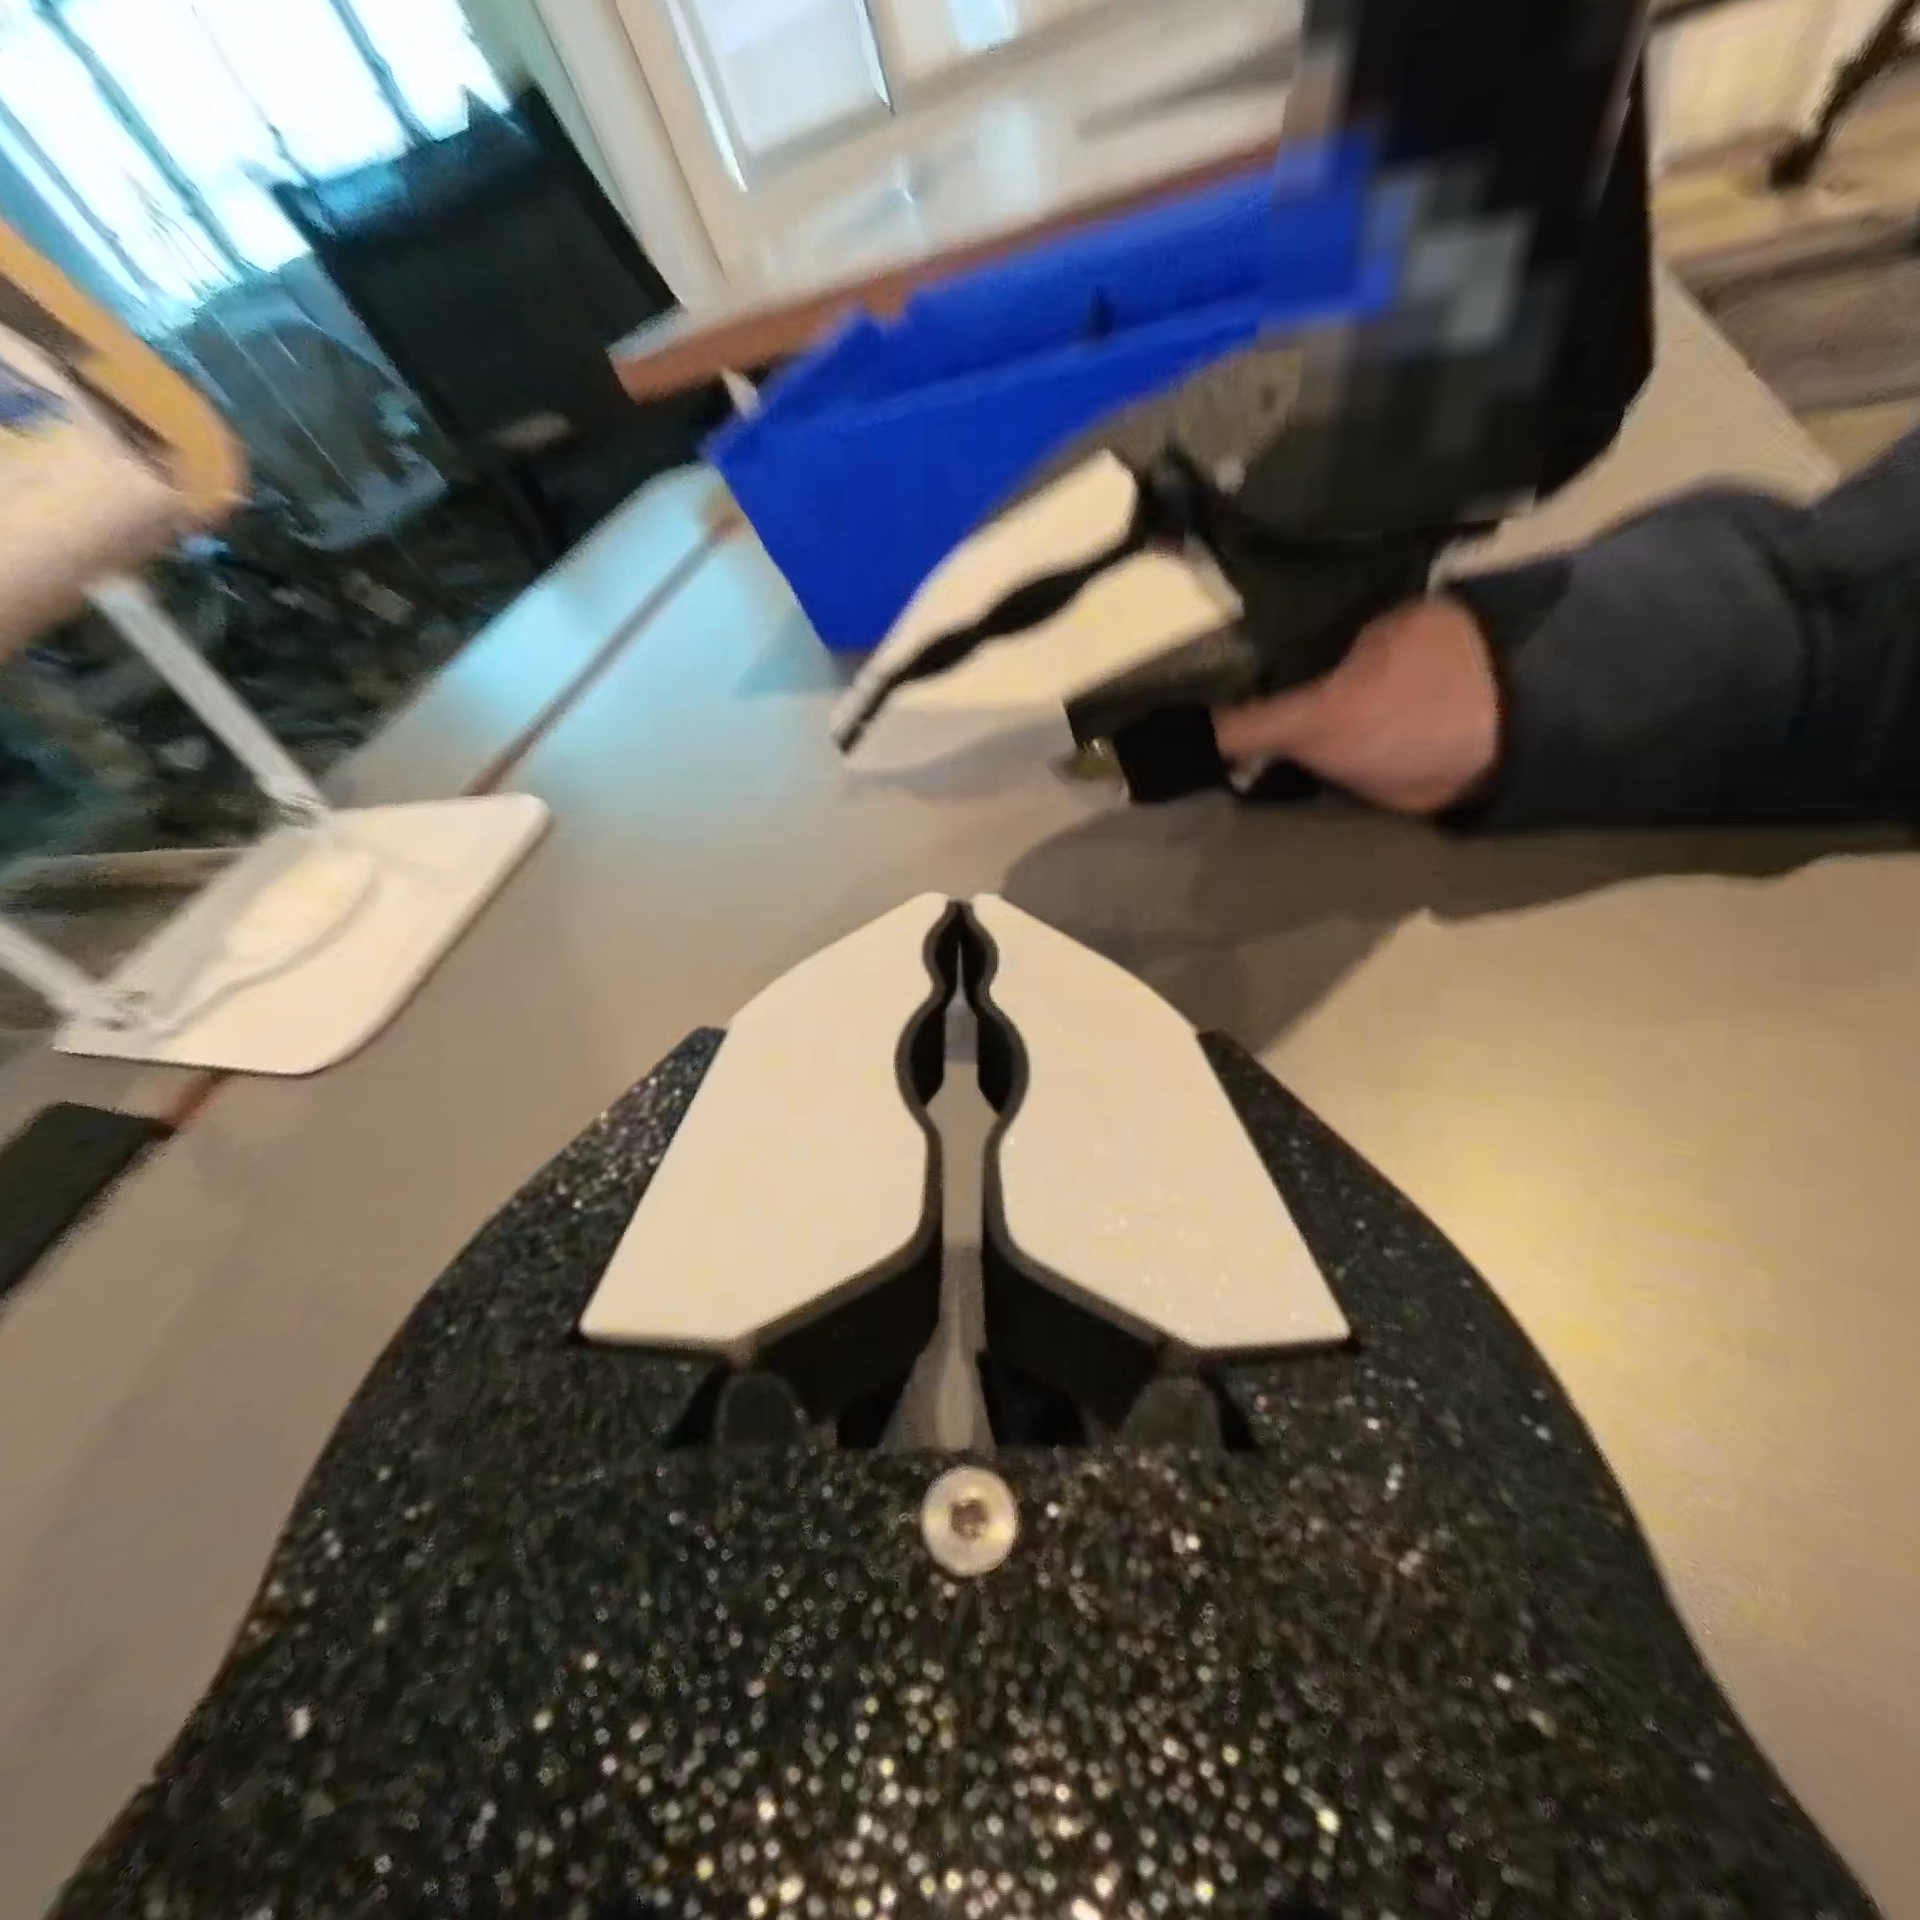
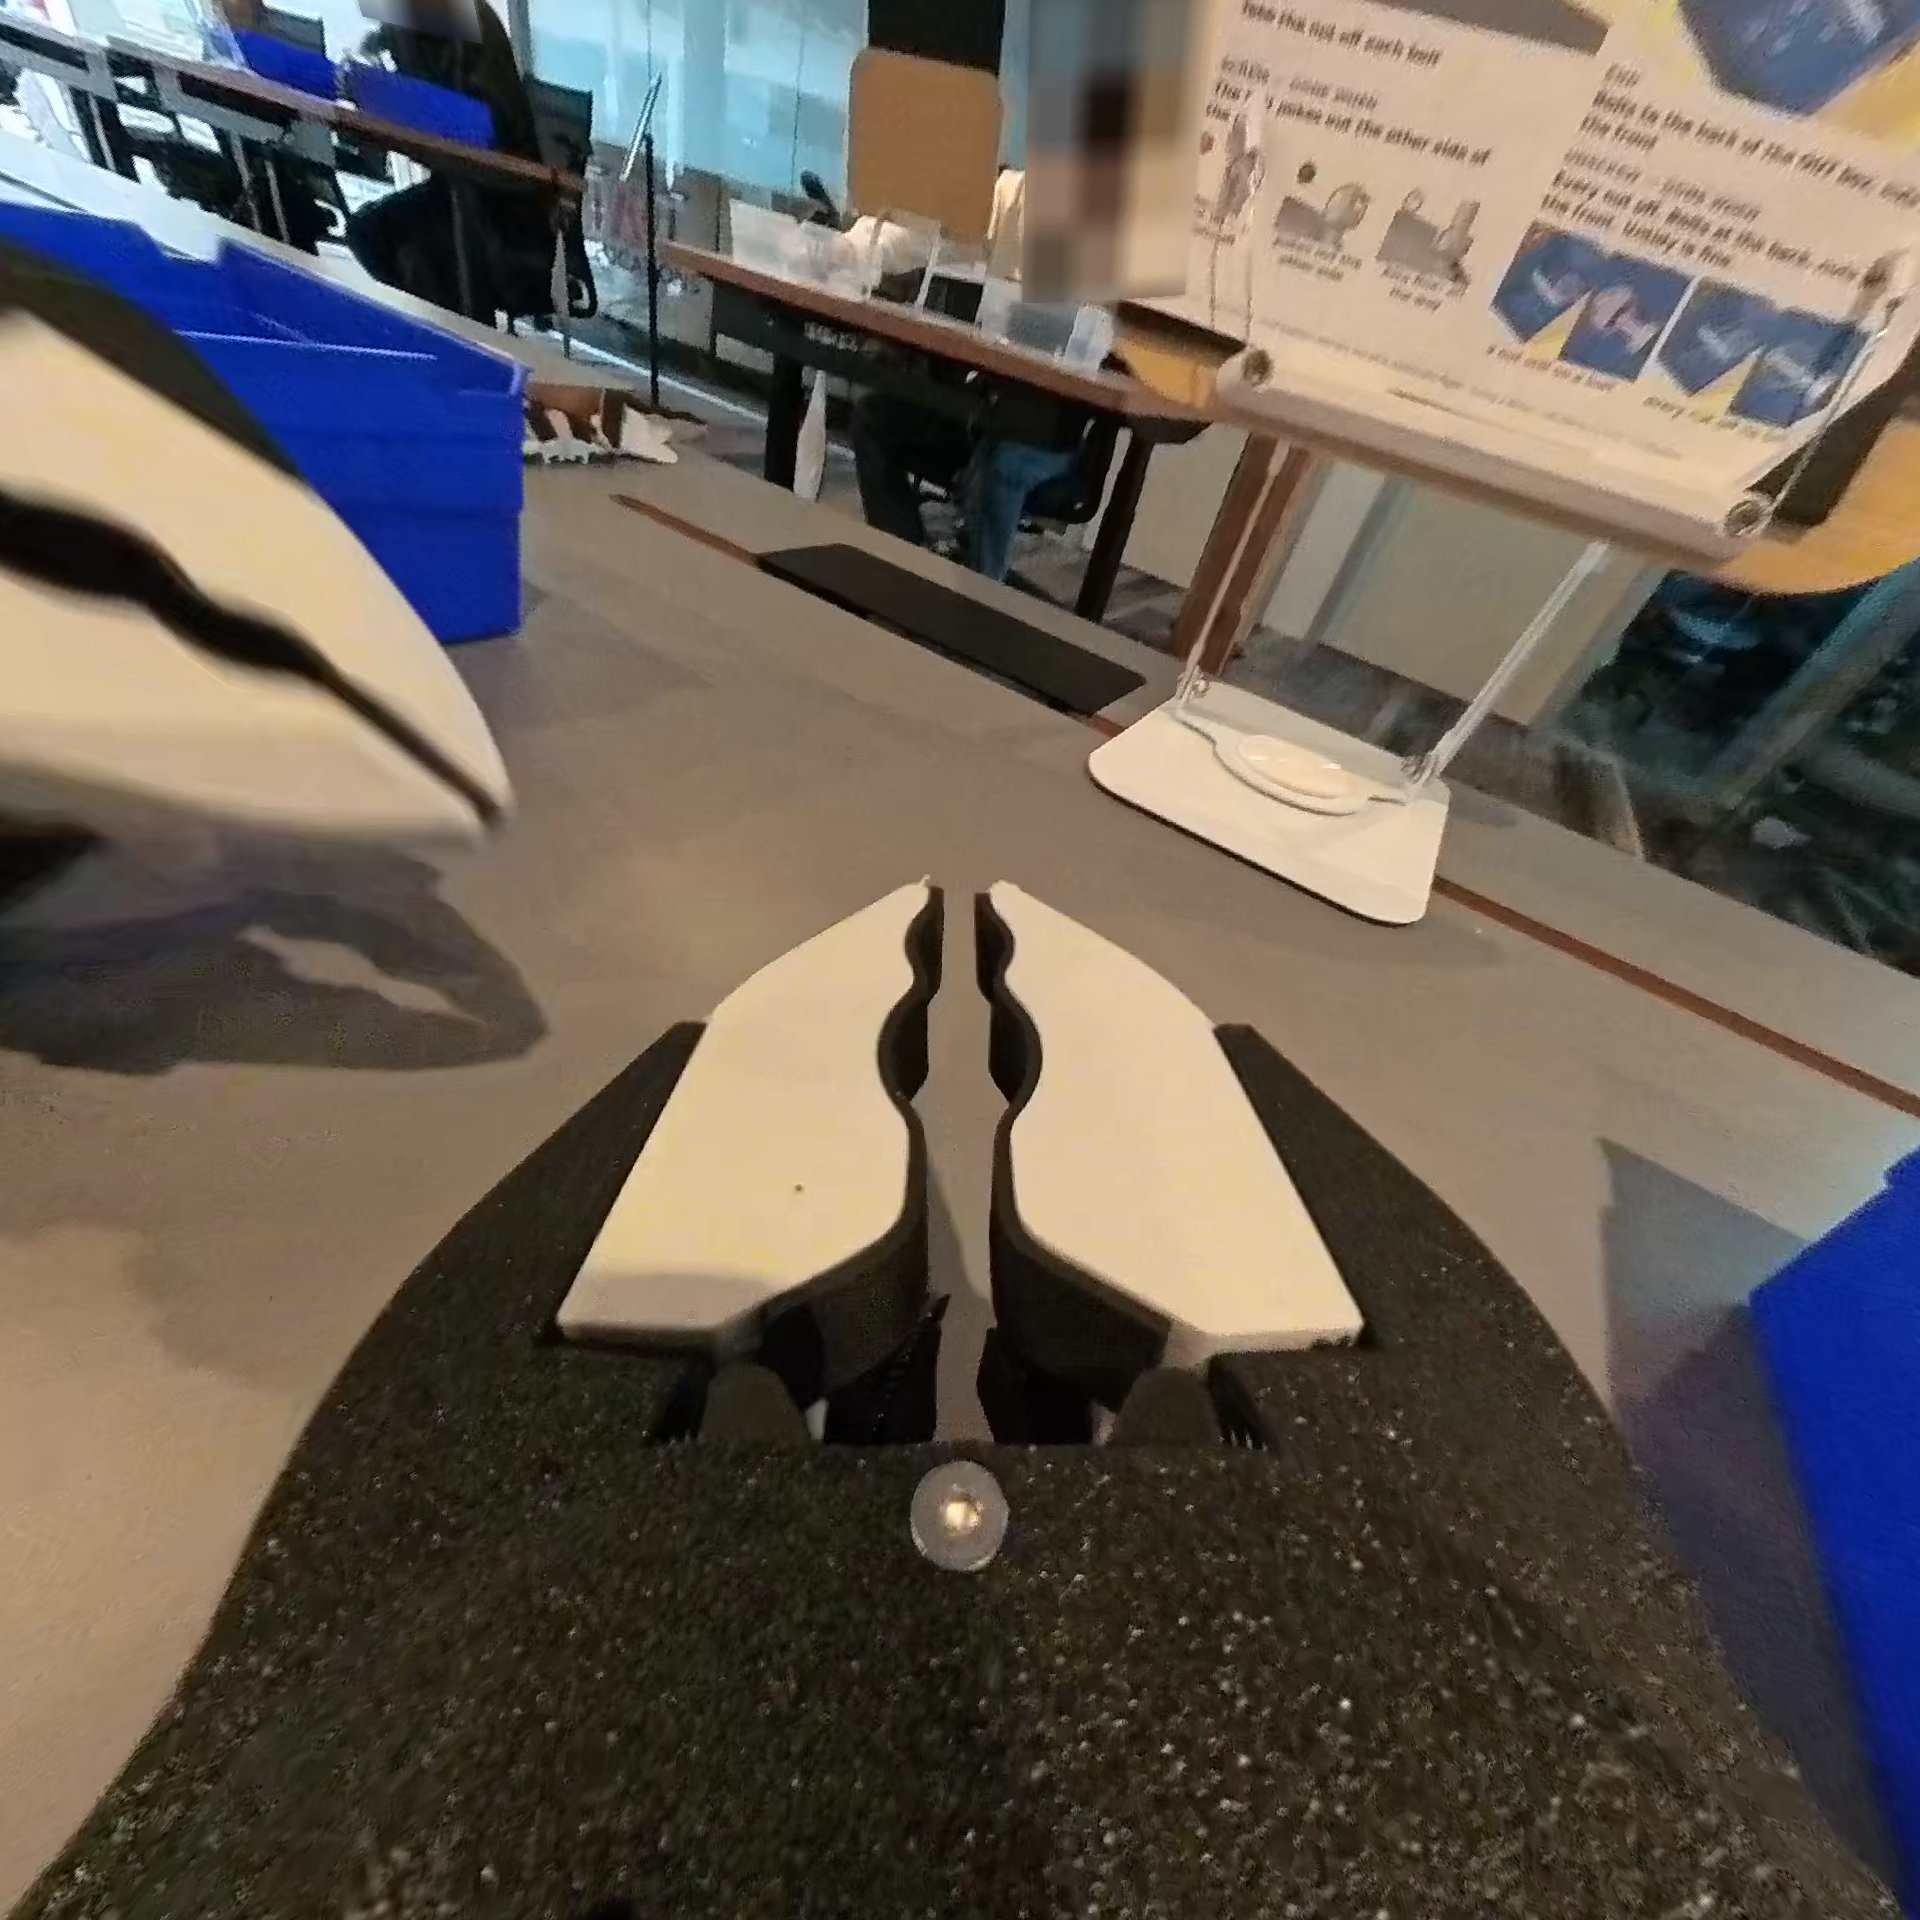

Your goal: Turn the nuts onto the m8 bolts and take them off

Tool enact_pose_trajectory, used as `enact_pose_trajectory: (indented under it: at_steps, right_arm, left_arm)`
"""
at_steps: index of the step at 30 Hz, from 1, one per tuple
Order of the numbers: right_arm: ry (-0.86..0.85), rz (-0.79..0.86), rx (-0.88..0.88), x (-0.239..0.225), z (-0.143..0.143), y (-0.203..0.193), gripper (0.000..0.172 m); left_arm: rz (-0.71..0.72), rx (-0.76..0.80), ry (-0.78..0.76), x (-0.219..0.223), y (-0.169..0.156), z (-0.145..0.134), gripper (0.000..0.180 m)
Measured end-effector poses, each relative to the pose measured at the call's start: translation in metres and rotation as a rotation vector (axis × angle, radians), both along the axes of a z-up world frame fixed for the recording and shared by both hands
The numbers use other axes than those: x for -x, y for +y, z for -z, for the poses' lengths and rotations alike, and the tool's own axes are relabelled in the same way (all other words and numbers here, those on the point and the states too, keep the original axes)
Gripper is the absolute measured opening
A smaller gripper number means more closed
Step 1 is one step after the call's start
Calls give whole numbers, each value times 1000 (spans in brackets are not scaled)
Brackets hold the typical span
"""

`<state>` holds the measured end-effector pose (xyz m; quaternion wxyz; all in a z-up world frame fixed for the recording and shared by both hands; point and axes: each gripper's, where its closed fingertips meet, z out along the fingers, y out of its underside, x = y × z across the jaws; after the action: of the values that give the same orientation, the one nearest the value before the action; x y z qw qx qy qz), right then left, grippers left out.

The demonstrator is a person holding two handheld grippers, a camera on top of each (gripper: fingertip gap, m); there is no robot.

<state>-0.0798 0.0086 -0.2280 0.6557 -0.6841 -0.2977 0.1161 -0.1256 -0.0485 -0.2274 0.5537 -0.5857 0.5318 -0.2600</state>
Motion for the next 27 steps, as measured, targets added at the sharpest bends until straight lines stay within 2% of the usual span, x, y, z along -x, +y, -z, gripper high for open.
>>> enact_pose_trajectory:
  at_steps: [6, 8, 10, 13, 16, 18, 19, 24, 27]
  right_arm:
    - [-77, -15, -40, 7, 3, -3, 4]
    - [-91, -20, -41, 9, 4, -3, 4]
    - [-89, -20, -41, 9, 4, -3, 4]
    - [-64, -21, -36, 7, 2, -3, 4]
    - [-46, -21, -33, 6, 1, -3, 4]
    - [-46, -25, -31, 6, 1, -3, 4]
    - [-48, -26, -30, 6, 2, -3, 4]
    - [-49, -30, -29, 7, 2, -3, 4]
    - [-43, -30, -28, 7, 1, -3, 4]
  left_arm:
    - [-262, -96, -240, 69, -42, -94, 0]
    - [-427, -122, -254, 111, -47, -113, 0]
    - [-624, -100, -222, 163, -44, -118, 0]
    - [-916, 99, -65, 245, -37, -87, 1]
    - [-1146, 467, 84, 309, -40, -27, 23]
    - [-1205, 743, 116, 327, -49, 13, 40]
    - [-1223, 824, 127, 332, -51, 27, 43]
    - [-1284, 1000, 279, 348, -55, 64, 39]
    - [-1292, 1064, 326, 349, -55, 74, 39]
